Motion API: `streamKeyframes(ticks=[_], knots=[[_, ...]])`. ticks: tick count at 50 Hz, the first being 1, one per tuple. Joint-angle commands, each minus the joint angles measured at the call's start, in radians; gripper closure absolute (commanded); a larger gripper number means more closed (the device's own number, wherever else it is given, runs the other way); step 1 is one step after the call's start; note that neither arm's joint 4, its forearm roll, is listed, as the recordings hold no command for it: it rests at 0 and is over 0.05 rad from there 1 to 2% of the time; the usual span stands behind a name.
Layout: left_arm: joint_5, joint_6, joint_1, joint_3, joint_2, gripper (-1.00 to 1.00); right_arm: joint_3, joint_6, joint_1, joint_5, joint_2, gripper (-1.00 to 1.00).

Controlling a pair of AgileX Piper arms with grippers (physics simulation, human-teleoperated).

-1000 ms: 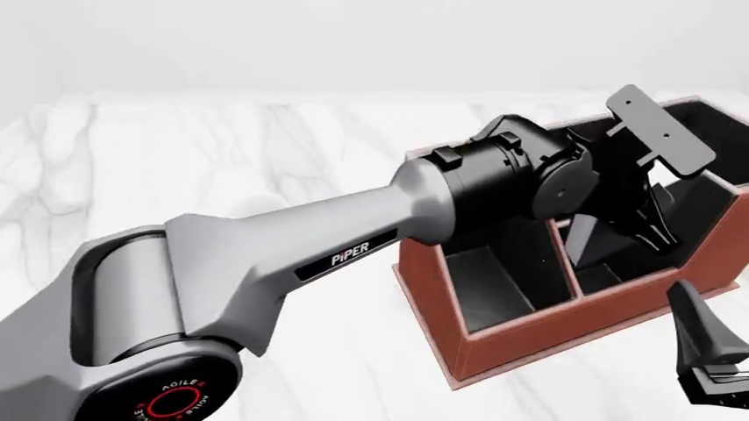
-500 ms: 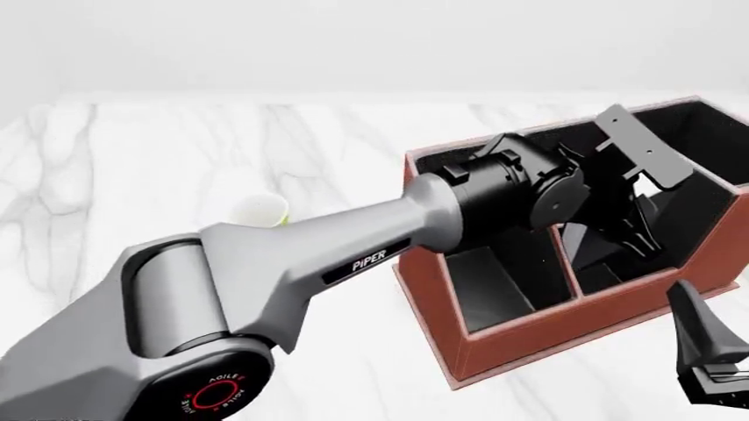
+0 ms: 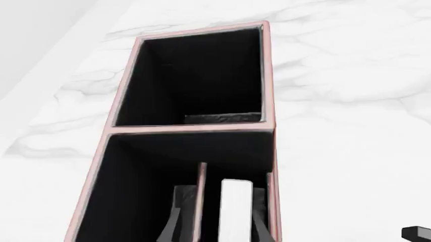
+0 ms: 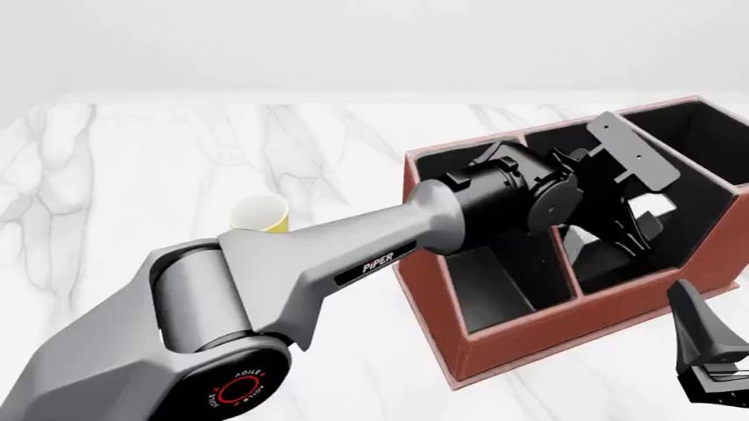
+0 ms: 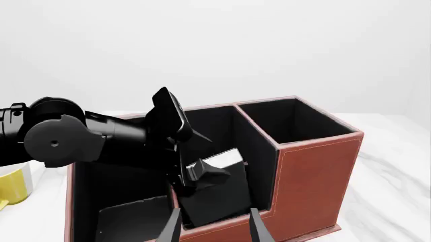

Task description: Pick up the book and place it in the back compartment of the caddy.

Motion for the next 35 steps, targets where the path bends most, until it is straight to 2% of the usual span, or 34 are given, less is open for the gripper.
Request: streamKeyframes(ticks=[1, 14, 16, 22, 24, 27, 31, 35], knots=[[-0.003, -0.003, 0.011, -0.011, 0.019, -1.00, 0.000, -0.001, -0.001, 0.001, -0.001, -1.00], [-0.008, -0.009, 0.016, 0.019, -0.034, -1.00, 0.000, -0.003, -0.003, -0.005, 0.005, -1.00], [0.004, -0.005, 0.025, 0.003, -0.042, -1.00, 0.000, -0.004, -0.003, -0.008, 0.008, -1.00], [0.003, 0.004, 0.027, 0.050, -0.107, -1.00, 0.000, -0.007, -0.005, -0.004, 0.004, -1.00], [0.010, 0.022, 0.045, 0.029, -0.115, -1.00, 0.000, -0.008, -0.005, -0.003, 0.003, -1.00], [-0.007, 0.027, 0.045, 0.089, -0.203, -1.00, 0.000, -0.011, -0.005, -0.002, 0.000, -1.00], [0.016, 0.038, 0.062, 0.106, -0.267, -1.00, 0.000, -0.012, -0.006, 0.000, -0.004, -1.00], [-0.004, 0.045, 0.062, 0.176, -0.333, -1.00, 0.000, -0.014, -0.004, 0.001, -0.008, -1.00]])
